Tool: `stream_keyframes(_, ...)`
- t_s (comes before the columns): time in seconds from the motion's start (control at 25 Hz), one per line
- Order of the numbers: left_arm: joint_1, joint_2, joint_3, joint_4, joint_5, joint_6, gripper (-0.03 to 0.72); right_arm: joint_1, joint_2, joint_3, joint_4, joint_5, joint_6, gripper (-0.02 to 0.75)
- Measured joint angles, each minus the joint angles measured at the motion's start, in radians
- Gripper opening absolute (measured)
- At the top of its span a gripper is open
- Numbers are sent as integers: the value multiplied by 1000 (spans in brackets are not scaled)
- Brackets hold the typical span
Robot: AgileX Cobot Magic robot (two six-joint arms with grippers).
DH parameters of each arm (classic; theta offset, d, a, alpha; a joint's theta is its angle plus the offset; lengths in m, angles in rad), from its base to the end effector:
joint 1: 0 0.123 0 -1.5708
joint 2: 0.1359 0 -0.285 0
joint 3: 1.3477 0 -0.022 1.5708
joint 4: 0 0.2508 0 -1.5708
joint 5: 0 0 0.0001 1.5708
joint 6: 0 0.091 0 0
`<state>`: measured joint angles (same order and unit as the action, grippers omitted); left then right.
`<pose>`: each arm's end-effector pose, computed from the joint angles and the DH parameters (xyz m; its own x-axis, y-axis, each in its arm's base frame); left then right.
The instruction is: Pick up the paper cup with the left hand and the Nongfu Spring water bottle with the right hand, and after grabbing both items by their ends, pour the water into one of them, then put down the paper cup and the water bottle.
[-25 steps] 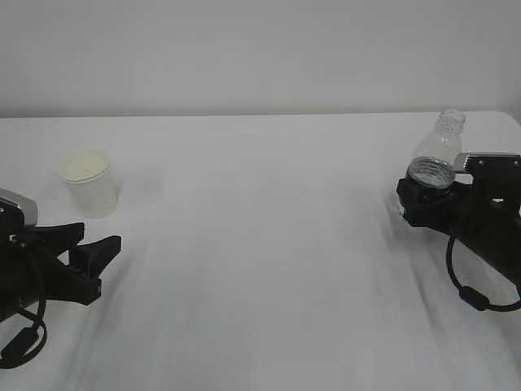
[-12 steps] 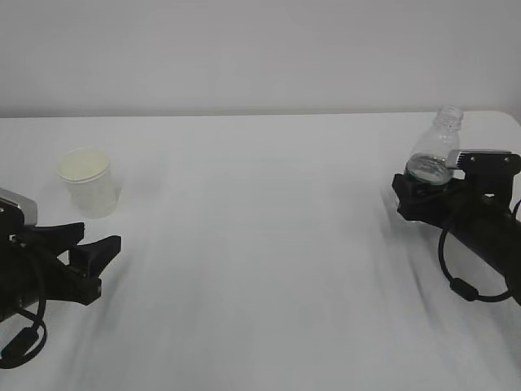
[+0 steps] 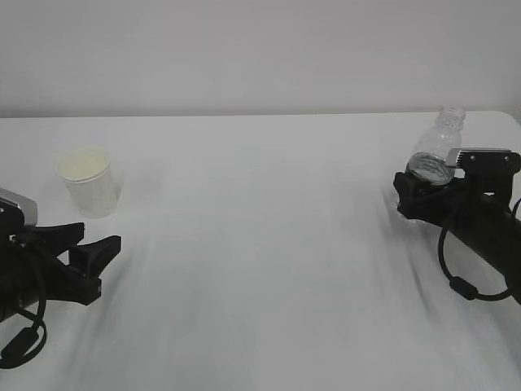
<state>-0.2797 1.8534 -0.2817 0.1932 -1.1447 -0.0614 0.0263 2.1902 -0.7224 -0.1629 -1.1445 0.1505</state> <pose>0.2297 -0.0825 0.1049 -0.3184 0.1112 -0.9414 0.4361 0.8990 -0.0413 0.3513 0.0227 0.0668 -0.2519 0.0750 -0.9648 -0.1491 0.9821 0.1153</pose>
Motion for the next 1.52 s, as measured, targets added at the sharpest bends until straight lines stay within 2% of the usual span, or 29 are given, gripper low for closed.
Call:
stream_keyframes(0.36,0,0,0,0,0,0,441,0,0,0,2,0,0,437)
stream_keyframes(0.88,0,0,0,0,0,0,440,0,-2,4,-8,0,-2,426)
stream_keyframes(1.52,0,0,0,2,0,0,439,0,-216,195,-27,24,-67,425)
